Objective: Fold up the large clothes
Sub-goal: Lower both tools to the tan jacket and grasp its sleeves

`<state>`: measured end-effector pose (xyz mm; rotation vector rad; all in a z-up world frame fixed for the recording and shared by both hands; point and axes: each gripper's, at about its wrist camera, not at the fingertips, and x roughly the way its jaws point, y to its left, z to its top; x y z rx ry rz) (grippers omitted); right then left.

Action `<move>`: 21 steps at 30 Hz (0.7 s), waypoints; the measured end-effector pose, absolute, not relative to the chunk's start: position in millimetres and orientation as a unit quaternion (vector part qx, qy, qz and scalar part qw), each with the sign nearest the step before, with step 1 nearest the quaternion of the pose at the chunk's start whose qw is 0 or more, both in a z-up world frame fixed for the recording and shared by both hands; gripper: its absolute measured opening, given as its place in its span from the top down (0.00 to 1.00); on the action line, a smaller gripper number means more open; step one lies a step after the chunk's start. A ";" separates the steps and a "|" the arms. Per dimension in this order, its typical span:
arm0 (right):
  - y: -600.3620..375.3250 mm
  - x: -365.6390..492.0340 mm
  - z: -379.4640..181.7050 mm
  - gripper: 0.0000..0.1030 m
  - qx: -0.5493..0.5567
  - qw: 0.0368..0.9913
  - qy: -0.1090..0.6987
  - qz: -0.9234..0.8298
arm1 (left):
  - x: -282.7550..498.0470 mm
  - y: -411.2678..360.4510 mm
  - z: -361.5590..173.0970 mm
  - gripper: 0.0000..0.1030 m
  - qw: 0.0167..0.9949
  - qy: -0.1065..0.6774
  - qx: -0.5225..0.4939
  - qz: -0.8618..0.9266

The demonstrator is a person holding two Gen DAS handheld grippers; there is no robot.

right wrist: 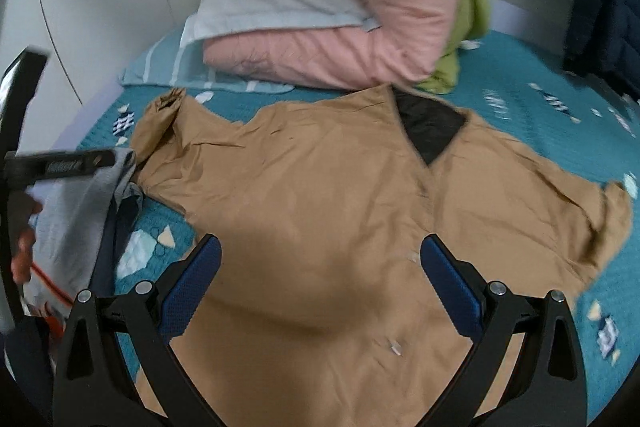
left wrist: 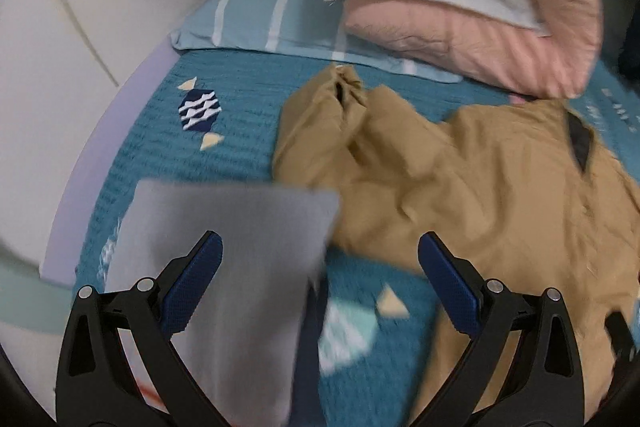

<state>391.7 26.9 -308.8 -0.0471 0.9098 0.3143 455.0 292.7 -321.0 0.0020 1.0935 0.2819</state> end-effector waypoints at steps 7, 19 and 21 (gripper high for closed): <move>48.2 437.8 -343.0 0.07 -0.021 0.876 0.454 0.161 | 538.1 319.4 -380.5 0.05 0.797 0.581 0.024 0.163; 78.3 482.1 -356.8 0.34 -0.009 0.865 0.456 0.209 | 527.9 373.0 -354.3 0.95 0.834 0.526 -0.104 0.133; 88.5 488.1 -358.7 0.53 -0.006 0.854 0.464 0.234 | 502.9 378.1 -321.4 0.95 0.856 0.491 -0.120 0.111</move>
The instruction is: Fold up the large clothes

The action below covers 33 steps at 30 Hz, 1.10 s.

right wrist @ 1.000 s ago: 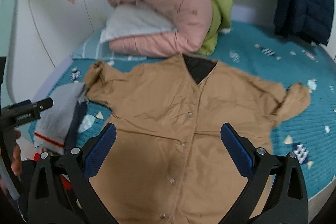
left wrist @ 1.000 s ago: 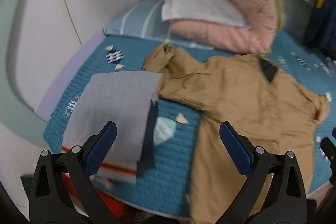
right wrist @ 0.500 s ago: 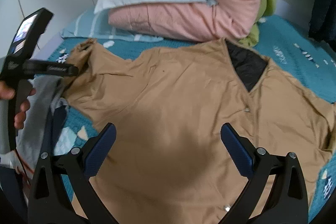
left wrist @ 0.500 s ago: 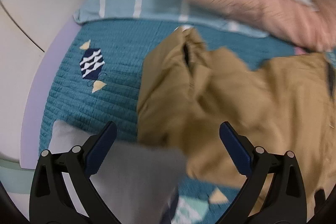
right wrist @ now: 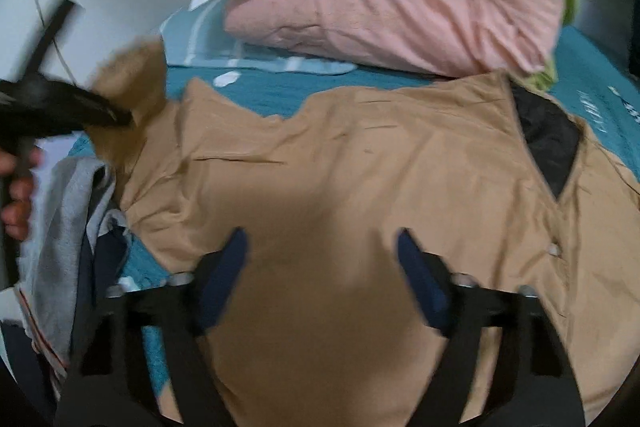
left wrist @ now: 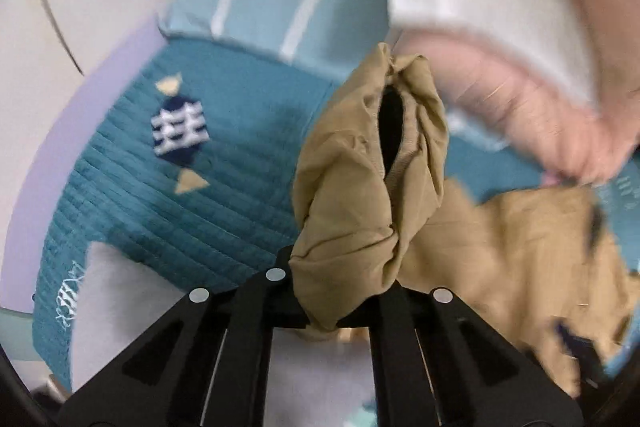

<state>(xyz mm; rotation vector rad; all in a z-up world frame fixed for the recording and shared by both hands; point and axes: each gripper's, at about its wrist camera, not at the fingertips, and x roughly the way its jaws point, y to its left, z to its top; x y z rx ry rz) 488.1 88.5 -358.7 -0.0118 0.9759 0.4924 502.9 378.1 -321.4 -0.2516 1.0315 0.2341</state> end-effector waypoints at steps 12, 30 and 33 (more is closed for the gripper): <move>116.7 516.3 -401.6 0.81 0.093 0.776 0.549 0.296 | 426.8 323.9 -199.9 0.95 0.904 0.413 -0.108 0.040; -271.7 417.6 -309.1 0.76 0.172 0.909 0.378 0.043 | 496.6 -25.6 -292.0 0.95 0.861 0.491 0.033 -0.130; -336.0 412.8 -320.0 0.72 0.217 0.899 0.379 -0.021 | 510.4 -73.8 -338.9 0.95 0.841 0.524 0.063 -0.121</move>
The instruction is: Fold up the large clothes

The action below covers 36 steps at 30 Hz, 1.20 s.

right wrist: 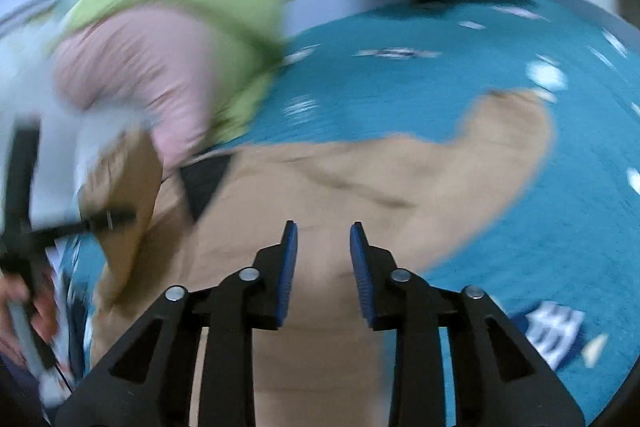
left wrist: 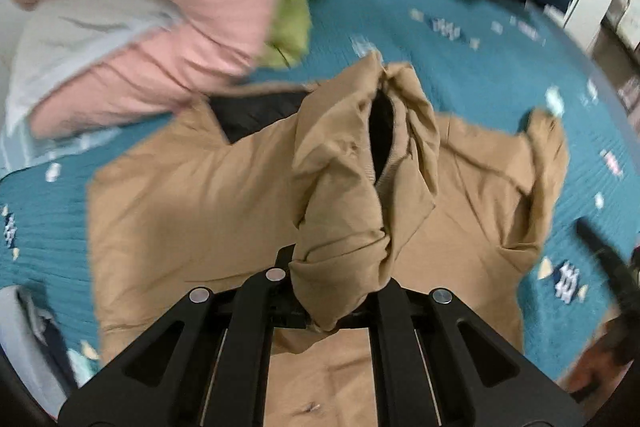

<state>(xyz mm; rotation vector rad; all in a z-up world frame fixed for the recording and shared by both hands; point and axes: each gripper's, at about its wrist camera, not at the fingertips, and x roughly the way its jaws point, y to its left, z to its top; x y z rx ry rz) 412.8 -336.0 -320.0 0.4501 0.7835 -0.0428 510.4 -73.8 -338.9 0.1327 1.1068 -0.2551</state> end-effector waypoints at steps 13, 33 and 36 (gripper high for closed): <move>-472.8 477.8 -348.6 0.59 0.249 0.870 0.409 -0.120 | 511.6 -140.7 -419.5 0.31 0.812 0.548 0.174 -0.094; -506.4 550.5 -398.4 0.90 0.295 0.804 0.492 -0.154 | 503.5 -146.4 -427.0 0.20 0.806 0.547 0.186 -0.129; -528.3 492.9 -381.3 0.92 0.348 0.832 0.416 -0.120 | 495.3 -144.7 -409.0 0.20 0.815 0.534 0.168 -0.148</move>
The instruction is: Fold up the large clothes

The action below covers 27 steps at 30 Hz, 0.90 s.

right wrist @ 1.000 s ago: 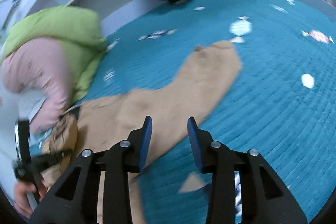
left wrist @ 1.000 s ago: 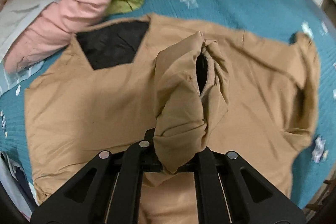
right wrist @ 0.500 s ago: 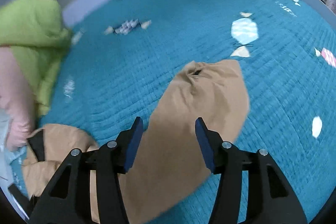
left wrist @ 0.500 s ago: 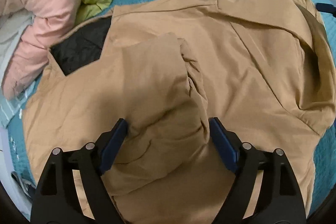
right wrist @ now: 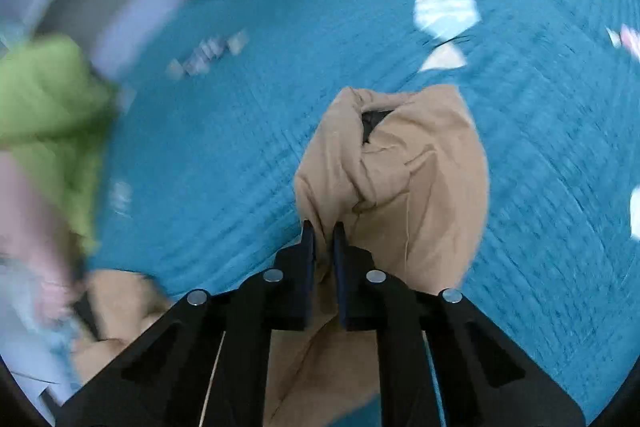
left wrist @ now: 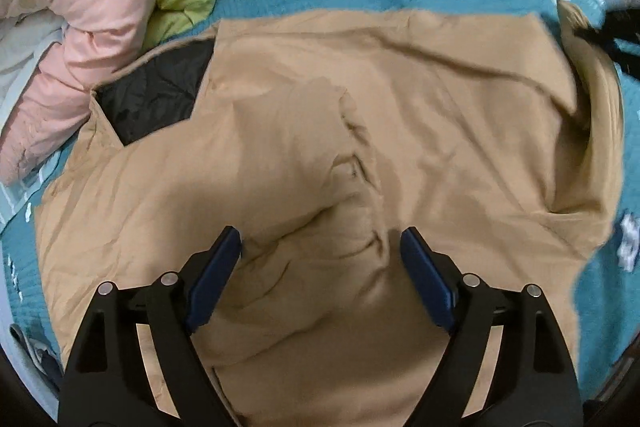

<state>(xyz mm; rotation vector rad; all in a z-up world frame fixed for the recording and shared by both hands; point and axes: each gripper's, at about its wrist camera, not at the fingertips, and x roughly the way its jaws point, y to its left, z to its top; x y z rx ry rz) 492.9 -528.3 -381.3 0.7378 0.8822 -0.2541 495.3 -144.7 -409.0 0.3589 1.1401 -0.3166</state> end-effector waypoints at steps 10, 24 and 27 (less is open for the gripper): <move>-577.9 307.1 -431.3 0.74 0.559 0.771 0.277 -0.124 | 453.4 -178.5 -389.9 0.20 0.821 0.501 0.206 -0.180; -594.2 352.5 -406.3 0.91 0.563 0.793 0.207 -0.106 | 456.8 -187.2 -421.6 0.19 0.799 0.533 0.197 -0.196; -552.5 369.9 -345.2 0.91 0.473 0.856 0.198 -0.061 | 459.0 -165.1 -392.3 0.19 0.813 0.514 0.133 -0.239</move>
